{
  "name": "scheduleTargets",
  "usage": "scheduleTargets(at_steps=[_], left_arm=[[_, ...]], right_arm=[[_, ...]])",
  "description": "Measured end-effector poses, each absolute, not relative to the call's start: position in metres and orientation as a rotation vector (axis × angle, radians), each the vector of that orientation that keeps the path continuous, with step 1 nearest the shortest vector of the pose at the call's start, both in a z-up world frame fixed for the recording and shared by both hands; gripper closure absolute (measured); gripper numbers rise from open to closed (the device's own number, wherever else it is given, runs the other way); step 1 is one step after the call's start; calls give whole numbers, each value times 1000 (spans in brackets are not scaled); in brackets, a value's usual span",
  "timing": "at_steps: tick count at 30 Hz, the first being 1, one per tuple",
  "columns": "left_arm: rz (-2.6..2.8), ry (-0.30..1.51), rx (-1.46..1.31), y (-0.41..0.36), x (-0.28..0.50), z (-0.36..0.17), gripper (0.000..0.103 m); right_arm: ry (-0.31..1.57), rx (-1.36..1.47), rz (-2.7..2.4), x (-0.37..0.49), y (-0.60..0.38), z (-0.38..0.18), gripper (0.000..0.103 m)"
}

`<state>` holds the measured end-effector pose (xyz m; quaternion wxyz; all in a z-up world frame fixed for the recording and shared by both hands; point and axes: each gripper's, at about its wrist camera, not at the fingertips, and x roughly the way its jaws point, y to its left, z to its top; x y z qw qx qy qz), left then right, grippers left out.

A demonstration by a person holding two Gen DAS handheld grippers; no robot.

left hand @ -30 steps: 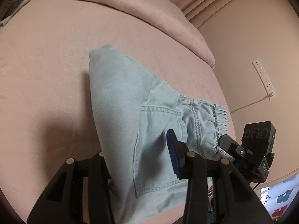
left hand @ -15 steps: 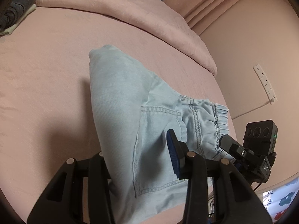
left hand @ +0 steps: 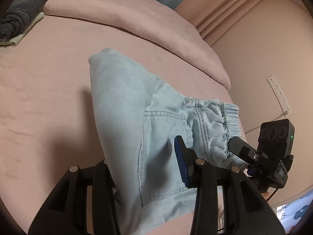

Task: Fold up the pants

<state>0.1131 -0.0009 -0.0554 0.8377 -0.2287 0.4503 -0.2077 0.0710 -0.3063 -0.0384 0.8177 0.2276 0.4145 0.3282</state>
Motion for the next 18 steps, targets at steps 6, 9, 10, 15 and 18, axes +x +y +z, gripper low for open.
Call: scheduleTargets(at_steps=[6,9,10,15,18], left_arm=[[-432,952,-479,8,124,-58,63],[-426,964,-503,16,132,-65,63],[-423,967,-506,18,133,-67,63],[-412,968,-505,26,141,-69,63],[-409,965,-497,29,144,-68,63]], right_arm=[[895,451,707,79,-292,-37,23],[900,449,713,84,-289,-38,23],[907,447,709,86,-288,-39,23],[922,434,709,97,-282,-40,23],[921,433,708,98,-279,-38,23]])
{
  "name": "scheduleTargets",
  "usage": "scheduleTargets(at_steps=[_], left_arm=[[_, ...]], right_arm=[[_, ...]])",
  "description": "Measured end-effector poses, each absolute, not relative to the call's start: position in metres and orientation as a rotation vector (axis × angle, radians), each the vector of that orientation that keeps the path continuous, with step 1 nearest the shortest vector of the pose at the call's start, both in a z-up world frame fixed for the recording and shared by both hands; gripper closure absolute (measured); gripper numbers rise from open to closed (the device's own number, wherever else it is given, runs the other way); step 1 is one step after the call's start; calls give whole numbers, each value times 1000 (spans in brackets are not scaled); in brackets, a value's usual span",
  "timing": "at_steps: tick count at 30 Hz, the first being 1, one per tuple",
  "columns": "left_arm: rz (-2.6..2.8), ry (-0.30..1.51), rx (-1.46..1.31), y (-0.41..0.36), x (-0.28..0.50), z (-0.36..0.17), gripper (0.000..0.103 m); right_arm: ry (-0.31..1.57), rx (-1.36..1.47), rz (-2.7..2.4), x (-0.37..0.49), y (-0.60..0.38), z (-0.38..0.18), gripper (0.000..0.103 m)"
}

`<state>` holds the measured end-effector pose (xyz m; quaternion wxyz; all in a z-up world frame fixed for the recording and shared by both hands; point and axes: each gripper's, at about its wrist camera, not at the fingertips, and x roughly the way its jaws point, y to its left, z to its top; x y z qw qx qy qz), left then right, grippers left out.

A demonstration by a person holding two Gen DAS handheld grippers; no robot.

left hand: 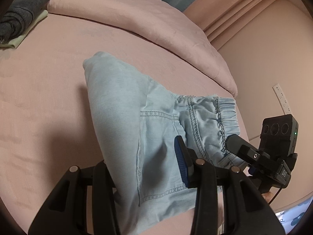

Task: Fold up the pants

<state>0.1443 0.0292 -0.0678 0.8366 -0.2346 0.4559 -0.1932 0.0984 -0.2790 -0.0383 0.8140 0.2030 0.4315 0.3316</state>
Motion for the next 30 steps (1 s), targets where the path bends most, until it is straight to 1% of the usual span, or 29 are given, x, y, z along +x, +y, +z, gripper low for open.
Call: scheduleTargets(at_steps=[11,30], left_arm=[[-402,977,-483,32,169,-74,63],[-387,1011,-462,30,183,-84,63]], right_arm=[[922,428,682,115,-266,-42,23],[944,409,651,133,-250,-53,23]])
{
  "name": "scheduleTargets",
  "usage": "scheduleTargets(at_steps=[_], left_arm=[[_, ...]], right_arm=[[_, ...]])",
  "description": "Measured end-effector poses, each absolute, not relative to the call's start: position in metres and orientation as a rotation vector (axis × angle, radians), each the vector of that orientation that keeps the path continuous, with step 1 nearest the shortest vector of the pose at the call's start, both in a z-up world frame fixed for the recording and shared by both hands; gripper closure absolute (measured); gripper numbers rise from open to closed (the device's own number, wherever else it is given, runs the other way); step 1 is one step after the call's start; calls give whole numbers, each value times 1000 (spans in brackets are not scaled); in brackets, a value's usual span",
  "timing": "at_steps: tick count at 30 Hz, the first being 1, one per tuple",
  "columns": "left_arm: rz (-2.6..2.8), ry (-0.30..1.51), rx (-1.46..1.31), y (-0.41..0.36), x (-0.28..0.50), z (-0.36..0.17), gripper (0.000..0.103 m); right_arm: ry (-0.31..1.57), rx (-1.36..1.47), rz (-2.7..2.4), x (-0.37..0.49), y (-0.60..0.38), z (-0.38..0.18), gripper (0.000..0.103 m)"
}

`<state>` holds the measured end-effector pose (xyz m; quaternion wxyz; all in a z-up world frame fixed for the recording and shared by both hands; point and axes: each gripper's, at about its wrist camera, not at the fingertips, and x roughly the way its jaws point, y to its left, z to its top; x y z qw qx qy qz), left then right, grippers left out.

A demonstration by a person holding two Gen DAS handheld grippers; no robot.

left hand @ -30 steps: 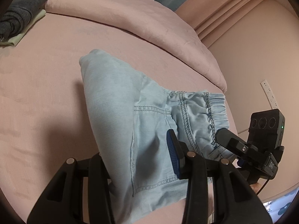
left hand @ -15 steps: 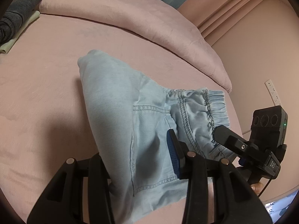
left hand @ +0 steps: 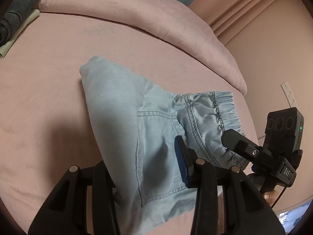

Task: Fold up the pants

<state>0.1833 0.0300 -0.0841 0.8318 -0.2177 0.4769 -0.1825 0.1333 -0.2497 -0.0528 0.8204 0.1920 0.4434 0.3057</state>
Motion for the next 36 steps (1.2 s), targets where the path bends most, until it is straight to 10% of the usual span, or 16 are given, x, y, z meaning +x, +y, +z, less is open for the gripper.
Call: scheduleTargets(at_steps=[10,21,36], left_arm=[[-288,1026,-339,26,180,-89,58],[-66,962,31,4,156,-87,3],[33,1003,-30,30,138,-76,1]], right_arm=[[975,306,534,135,-252,-58,23],[808,-95,187,100,-252,-37,23],[883,-46,236,80,-269,-35,23]])
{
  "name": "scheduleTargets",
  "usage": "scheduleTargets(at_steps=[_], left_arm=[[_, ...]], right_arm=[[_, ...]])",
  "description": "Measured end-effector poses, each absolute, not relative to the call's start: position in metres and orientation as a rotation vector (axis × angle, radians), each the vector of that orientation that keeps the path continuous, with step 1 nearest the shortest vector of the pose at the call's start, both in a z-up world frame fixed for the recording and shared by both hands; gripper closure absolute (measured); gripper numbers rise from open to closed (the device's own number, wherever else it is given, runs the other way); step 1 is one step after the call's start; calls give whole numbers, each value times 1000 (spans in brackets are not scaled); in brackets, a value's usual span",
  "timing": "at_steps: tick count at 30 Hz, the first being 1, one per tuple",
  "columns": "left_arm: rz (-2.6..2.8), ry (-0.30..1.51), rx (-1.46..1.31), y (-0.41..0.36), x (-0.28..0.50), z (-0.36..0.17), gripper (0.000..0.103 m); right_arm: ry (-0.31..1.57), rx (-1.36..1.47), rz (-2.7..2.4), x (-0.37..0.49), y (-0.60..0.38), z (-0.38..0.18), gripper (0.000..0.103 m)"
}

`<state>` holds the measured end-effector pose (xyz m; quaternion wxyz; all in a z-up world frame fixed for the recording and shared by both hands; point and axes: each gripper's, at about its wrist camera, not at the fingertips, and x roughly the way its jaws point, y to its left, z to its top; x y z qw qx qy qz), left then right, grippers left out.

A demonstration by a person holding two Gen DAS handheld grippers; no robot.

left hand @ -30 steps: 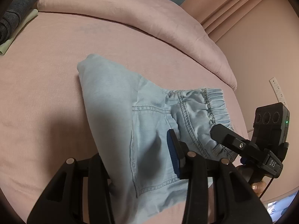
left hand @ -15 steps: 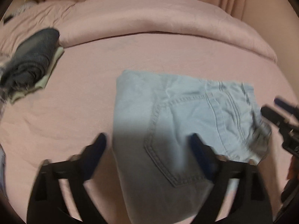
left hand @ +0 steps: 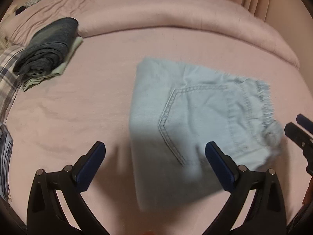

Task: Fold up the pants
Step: 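Open the right gripper and withdraw both tools from the jeans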

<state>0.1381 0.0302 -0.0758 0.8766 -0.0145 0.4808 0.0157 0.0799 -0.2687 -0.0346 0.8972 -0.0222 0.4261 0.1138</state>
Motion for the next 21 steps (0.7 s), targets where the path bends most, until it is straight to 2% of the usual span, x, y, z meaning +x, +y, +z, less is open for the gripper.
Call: scheduleTargets(at_steps=[11,14,21], left_arm=[[45,942,5,13,69,-12,1],[64,937,30,8,55,-7,1],[51,915,52,-2,34,4,1]], right_arm=[[818,-14,248,17,-266,10,17],[798,-20,241,5,-265,20,5],[765,-36,225,-11,-261,32,5]])
